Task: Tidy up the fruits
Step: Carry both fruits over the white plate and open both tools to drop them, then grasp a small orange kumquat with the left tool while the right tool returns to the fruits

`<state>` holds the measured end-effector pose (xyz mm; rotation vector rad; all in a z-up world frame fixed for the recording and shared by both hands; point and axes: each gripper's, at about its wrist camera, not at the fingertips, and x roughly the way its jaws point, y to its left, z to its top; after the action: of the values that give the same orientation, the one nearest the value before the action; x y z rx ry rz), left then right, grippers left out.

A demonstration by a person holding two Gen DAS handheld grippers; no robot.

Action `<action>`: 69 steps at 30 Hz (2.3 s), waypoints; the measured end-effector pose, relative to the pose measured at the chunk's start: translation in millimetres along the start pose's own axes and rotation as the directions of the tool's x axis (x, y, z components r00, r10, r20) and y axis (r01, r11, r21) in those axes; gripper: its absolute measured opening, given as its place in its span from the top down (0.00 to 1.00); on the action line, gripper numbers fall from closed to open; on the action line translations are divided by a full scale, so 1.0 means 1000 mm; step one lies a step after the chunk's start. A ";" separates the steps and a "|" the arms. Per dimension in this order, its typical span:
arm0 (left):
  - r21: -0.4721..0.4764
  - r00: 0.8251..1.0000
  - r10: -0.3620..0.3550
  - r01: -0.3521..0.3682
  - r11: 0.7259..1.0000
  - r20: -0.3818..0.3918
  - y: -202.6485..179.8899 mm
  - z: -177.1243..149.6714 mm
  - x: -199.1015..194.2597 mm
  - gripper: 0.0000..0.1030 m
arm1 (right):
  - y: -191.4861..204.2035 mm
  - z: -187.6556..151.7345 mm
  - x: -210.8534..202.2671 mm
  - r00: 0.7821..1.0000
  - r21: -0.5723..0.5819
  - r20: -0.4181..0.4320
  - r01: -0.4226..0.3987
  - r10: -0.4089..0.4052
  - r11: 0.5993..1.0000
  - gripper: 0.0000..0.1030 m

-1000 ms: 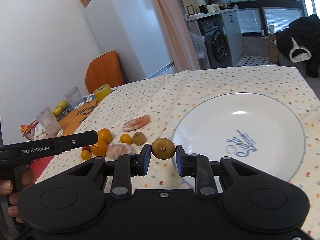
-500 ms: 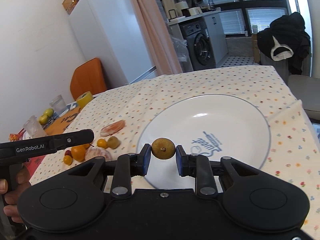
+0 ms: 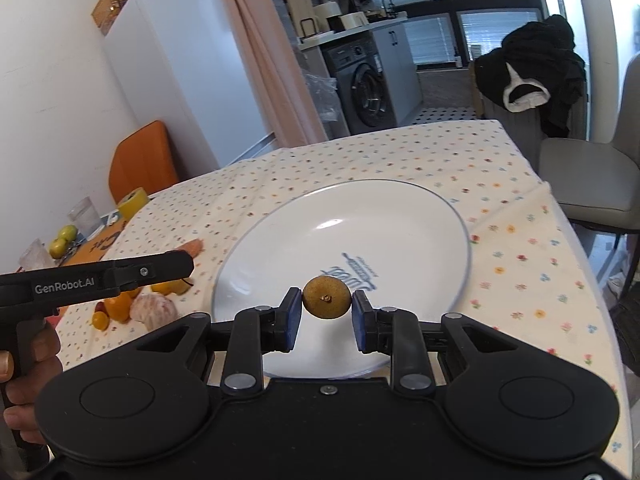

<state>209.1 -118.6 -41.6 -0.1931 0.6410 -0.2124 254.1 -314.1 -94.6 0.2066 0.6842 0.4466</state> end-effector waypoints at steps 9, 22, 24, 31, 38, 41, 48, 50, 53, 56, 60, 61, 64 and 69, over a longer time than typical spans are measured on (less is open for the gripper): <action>0.014 0.999 -0.023 0.023 1.000 -0.033 -0.013 -0.001 0.020 0.78 | -0.009 -0.001 0.003 1.000 0.013 -0.006 0.021 -0.021 1.000 0.75; 0.023 0.998 -0.031 0.032 0.999 -0.063 -0.022 -0.003 0.032 0.74 | -0.013 -0.002 -0.003 1.000 0.016 -0.001 0.030 -0.030 0.999 0.70; 0.024 0.998 -0.022 0.023 0.999 -0.054 -0.020 -0.002 0.028 0.74 | -0.012 -0.003 -0.003 1.000 0.014 -0.003 0.027 -0.027 1.000 0.67; 0.000 0.999 0.017 -0.017 1.000 -0.035 -0.005 -0.002 0.011 0.67 | -0.002 -0.003 -0.001 1.000 0.012 0.003 0.021 -0.021 1.000 0.54; -0.029 0.998 0.057 -0.057 0.998 -0.004 0.011 -0.004 -0.009 0.44 | 0.011 -0.004 -0.002 1.000 -0.005 0.016 0.017 -0.017 1.000 0.40; -0.042 0.997 0.077 -0.076 0.996 0.005 0.018 -0.005 -0.018 0.34 | 0.018 -0.004 -0.003 1.000 -0.011 0.018 0.010 -0.009 1.000 0.32; -0.065 0.993 0.112 -0.109 0.992 0.044 0.032 -0.010 -0.039 0.14 | 0.027 -0.003 -0.009 0.998 0.027 0.057 -0.022 0.020 0.999 0.01; -0.079 0.990 0.128 -0.124 0.989 0.051 0.038 -0.011 -0.044 0.13 | 0.032 -0.003 -0.008 0.998 0.016 0.059 -0.031 0.030 0.999 0.00; -0.096 0.986 0.153 -0.146 0.985 0.064 0.047 -0.014 -0.052 0.11 | 0.040 -0.003 -0.007 0.997 -0.004 0.061 -0.044 0.044 0.999 0.00; -0.109 0.982 0.169 -0.160 0.981 0.080 0.055 -0.016 -0.061 0.09 | 0.048 -0.004 -0.005 0.997 -0.012 0.056 -0.059 0.060 0.998 0.00; -0.131 0.980 0.182 -0.170 0.977 0.080 0.067 -0.019 -0.071 0.09 | 0.057 -0.006 0.000 0.996 -0.012 0.045 -0.073 0.074 0.997 0.00; -0.134 0.979 0.188 -0.176 0.975 0.080 0.070 -0.020 -0.073 0.08 | 0.060 -0.006 0.001 0.996 -0.012 0.041 -0.076 0.076 0.997 0.00; -0.129 0.973 0.212 -0.199 0.971 0.088 0.076 -0.022 -0.080 0.08 | 0.068 -0.008 0.003 0.996 -0.026 0.037 -0.084 0.085 0.996 0.00; -0.122 0.969 0.233 -0.221 0.967 0.085 0.085 -0.026 -0.090 0.08 | 0.080 -0.008 0.008 0.994 -0.055 0.023 -0.102 0.103 0.993 0.00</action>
<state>134.3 -16.4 -31.2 -0.2347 0.5719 0.0545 228.2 -239.6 -78.9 0.1975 0.6375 0.5593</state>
